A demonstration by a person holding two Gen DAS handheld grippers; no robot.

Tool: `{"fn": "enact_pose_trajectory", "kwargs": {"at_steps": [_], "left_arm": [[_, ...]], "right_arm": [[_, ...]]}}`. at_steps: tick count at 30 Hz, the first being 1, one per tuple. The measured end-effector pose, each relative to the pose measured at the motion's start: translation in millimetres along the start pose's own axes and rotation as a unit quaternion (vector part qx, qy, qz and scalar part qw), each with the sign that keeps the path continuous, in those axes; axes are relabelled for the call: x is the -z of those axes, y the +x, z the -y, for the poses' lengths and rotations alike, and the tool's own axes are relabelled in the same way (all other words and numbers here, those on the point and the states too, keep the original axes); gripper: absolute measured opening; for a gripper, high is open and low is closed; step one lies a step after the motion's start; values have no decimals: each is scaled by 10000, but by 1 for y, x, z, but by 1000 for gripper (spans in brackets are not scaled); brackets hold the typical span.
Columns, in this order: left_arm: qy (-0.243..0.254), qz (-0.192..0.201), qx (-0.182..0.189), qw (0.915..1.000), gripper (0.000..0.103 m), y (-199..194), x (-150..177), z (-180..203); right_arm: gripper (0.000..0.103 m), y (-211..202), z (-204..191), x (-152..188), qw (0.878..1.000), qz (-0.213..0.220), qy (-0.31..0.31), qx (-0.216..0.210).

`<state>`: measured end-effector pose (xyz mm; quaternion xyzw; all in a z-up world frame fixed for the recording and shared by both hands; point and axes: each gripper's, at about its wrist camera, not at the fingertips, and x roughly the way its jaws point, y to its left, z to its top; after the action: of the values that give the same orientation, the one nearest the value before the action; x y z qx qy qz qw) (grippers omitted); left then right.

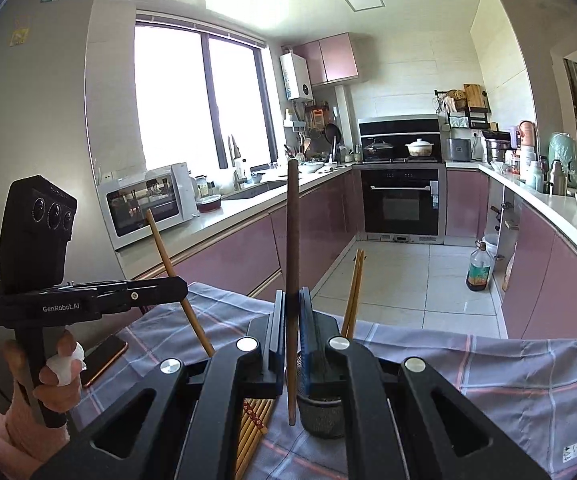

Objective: Organize utensils
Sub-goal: 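Raise the left tool's chopstick upright into the mesh cup while the right tool inserts its own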

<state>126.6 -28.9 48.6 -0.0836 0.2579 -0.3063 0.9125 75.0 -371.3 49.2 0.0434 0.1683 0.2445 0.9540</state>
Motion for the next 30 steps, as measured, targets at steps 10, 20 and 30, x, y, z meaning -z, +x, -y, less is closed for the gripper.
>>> {"fn": "enact_pose_trajectory", "kwargs": {"at_steps": [10, 20, 30], "left_arm": [[122, 267, -61, 9995, 7, 7, -35, 8], [220, 62, -294, 9993, 7, 33, -38, 12], [494, -927, -455, 9934, 7, 89, -11, 6]], "right_arm": [[5, -1, 13, -25, 9993, 345, -3, 170], [5, 31, 26, -18, 9995, 65, 111, 287], [5, 74, 35, 7, 9950, -934, 241, 256]]}}
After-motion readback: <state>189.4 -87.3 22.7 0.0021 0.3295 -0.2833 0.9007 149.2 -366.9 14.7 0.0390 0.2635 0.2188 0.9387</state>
